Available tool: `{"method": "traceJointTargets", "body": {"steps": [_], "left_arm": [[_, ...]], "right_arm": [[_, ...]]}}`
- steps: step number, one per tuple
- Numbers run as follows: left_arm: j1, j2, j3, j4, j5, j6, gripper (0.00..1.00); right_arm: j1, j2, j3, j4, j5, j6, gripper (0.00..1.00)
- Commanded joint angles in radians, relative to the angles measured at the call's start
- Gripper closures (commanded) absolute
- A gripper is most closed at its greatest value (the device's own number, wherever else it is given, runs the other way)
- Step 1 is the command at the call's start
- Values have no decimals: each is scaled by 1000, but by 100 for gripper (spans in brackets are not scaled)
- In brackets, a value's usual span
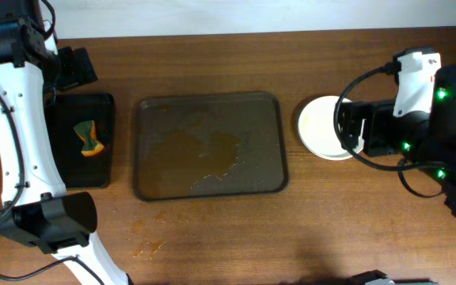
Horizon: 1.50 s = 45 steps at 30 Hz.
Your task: Clean dirty plates on tray and stack at the side
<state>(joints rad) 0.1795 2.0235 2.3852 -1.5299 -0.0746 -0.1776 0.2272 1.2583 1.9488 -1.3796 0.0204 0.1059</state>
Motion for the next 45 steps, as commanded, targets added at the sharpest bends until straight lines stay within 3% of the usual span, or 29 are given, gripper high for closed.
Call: {"method": "traceJointTargets", "body": {"steps": [1,4,9,17,23,28,45], "left_arm": [[0,7,-1,-2,7,-12,1],[0,7,-1,-2,7,-12,1],[0,7,-1,-2,7,-12,1],[0,7,-1,-2,7,-12,1],[0,7,-1,-2,7,-12,1],[0,7,-1,-2,7,-12,1],[0,7,-1,-2,7,-12,1]], "right_arm": [[2,9,-7,-39,106,-46,2],[-23,-1,-76,51,151,10,2],[-112,-212,-511,511,108,10,2],[-145,-811,-1395,998,2,10,2],[-144,-1109,-1765,1258,-30,10,2],[-142,-1255,-1943,1358,-51,11,2],[-135,-1251,-1943,1300,-9,6,2]]}}
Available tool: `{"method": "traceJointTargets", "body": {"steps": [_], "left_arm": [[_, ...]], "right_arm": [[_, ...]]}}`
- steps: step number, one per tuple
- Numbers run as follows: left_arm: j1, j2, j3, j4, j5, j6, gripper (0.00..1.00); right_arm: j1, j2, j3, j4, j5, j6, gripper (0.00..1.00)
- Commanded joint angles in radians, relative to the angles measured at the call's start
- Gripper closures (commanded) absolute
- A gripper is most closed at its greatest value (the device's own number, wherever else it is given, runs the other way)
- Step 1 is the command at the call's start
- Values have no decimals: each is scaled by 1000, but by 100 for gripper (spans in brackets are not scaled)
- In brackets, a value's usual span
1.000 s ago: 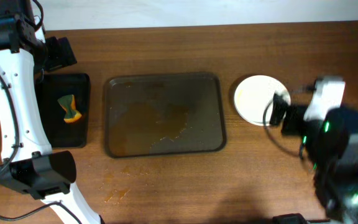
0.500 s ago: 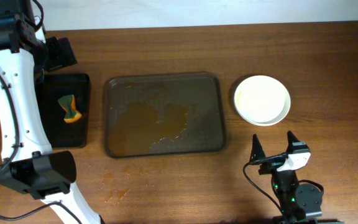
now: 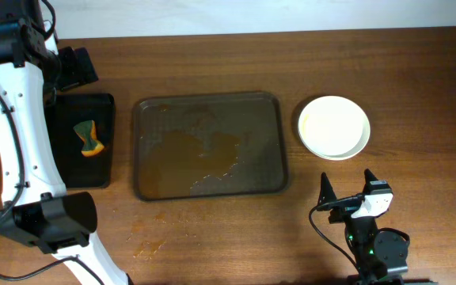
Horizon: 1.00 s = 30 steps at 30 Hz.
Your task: Clean dirty plates on tray and stack at the side
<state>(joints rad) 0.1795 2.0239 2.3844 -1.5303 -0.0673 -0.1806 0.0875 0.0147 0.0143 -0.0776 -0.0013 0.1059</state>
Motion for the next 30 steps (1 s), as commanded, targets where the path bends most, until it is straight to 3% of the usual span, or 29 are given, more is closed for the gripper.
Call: {"method": "traceJointTargets", "body": {"steps": [1,9,11,13,16,18,24,30], "left_arm": [[0,6,0,-2,0,-9,1],[6,-5,0,-6,-20,-5,1],[6,-58,-20,46,-21,4,1],[6,-177,-136,200,14,82,1],[6,-444,-495,493,57,198,1],[6,-568,-668,586,57,224,1],[2,-1063,-1422,1113,57,253,1],[-72,-1465,-1989,1461,58,362,1]], "right_arm": [[4,-8,-9,-2,13,6,2],[4,-8,-9,-2,13,6,2],[4,-8,-9,-2,13,6,2],[4,-8,-9,-2,13,6,2],[4,-8,-9,-2,13,6,2],[4,-8,-9,-2,13,6,2],[4,-8,-9,-2,13,6,1],[4,-8,-9,-2,13,6,2]]}}
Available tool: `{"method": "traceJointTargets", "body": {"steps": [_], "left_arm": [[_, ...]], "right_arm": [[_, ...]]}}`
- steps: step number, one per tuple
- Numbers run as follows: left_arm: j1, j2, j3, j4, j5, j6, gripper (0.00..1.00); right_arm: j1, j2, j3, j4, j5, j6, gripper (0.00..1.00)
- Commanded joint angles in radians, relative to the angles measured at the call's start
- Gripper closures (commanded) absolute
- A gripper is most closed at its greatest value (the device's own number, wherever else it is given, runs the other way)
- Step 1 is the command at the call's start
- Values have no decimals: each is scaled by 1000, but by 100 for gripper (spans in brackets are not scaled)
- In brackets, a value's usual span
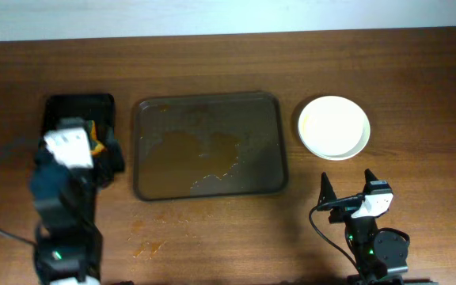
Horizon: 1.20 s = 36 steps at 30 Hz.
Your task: Clean dirty plates on tray and stack at the side
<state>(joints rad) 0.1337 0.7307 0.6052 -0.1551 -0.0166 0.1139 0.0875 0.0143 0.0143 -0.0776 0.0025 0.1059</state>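
A stack of white plates (333, 127) rests on the table just right of the brown tray (210, 146), whose floor shows wet stains and carries no plate. My right gripper (345, 187) is open at the front of the table, below the plates and apart from them, holding nothing. My left gripper (93, 154) hangs over the small black tray (77, 103) on the left, its white wrist covering most of it. An orange bit of the sponge (96, 146) peeks out beside it. Whether its fingers are apart is hidden.
Crumbs or spilled drops (147, 248) lie on the wood in front of the brown tray. The left arm's base (62, 253) fills the front-left corner and the right arm's base (374, 249) the front right.
My left arm, which stretched up along the far left edge with its gripper at the back corner, now sits folded at the front left with its wrist over the black tray. The right arm has not moved.
First my right gripper reached in from the right, at the white plates' edge, while the left arm stood at the back left. Then the right arm was back at the front, open, with the plates left beside the tray. Now the left arm has folded down too.
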Motion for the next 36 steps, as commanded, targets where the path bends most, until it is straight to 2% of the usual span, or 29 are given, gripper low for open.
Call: {"method": "traceJointTargets", "body": {"steps": [1,4,13,36], "left_arm": [[-26,-219,-260,109,11,68,1],[-26,-428,-433,142,11,77,1],[-26,-729,-554,5,14,150,1],[-28,-726,-572,23,14,165,1]], "right_arm": [[4,-7,-9,-2,9,6,2],[4,-7,-9,-2,9,6,2],[4,-7,-9,-2,9,6,2],[4,-7,-9,-2,9,6,2]]}}
